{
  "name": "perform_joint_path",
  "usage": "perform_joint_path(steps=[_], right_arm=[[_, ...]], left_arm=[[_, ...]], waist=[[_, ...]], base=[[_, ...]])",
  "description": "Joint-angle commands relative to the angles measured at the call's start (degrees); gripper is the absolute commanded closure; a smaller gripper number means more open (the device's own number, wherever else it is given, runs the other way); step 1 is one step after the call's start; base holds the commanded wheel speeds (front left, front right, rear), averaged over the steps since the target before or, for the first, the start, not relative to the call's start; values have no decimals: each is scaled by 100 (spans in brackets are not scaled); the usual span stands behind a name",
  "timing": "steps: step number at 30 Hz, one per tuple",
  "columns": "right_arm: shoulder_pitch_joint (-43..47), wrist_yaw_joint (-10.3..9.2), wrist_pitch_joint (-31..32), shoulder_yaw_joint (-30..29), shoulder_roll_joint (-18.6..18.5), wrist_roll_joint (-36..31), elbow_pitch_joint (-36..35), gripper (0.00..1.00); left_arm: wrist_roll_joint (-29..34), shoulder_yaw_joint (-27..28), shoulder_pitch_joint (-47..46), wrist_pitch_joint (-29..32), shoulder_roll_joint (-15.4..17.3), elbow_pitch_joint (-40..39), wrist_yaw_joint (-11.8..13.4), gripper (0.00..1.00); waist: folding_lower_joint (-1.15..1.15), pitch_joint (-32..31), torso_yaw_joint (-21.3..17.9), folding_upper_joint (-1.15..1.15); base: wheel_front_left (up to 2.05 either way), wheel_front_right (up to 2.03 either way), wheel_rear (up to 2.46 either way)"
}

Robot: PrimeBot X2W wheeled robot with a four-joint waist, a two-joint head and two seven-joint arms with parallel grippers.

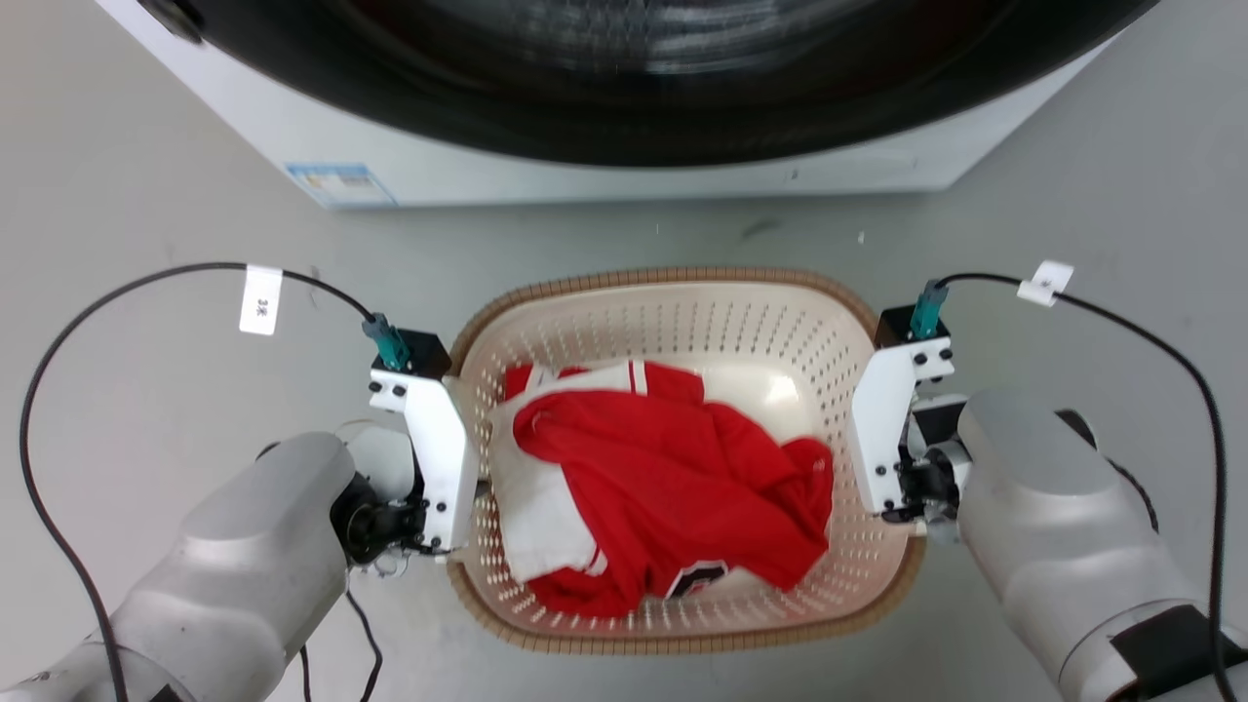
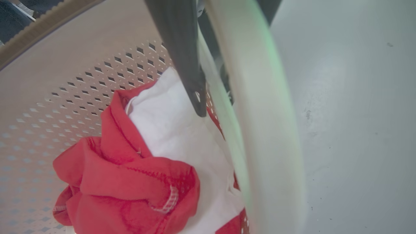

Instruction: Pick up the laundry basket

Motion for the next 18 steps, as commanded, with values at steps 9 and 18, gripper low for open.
perform_joint_path(steps=[9,18], right_arm=[[383,3,637,418,-129,360,-196,100],[774,10,1156,889,-124,787,-499,100]], left_arm=[[-368,-280,292,441,357,-113,-24,100],[-824,-424,605,868,603,-472,-33,100]], waist=[[0,-1286,-94,0],[0,-1993,-243,0]], base=[[0,0,0],[0,0,0]])
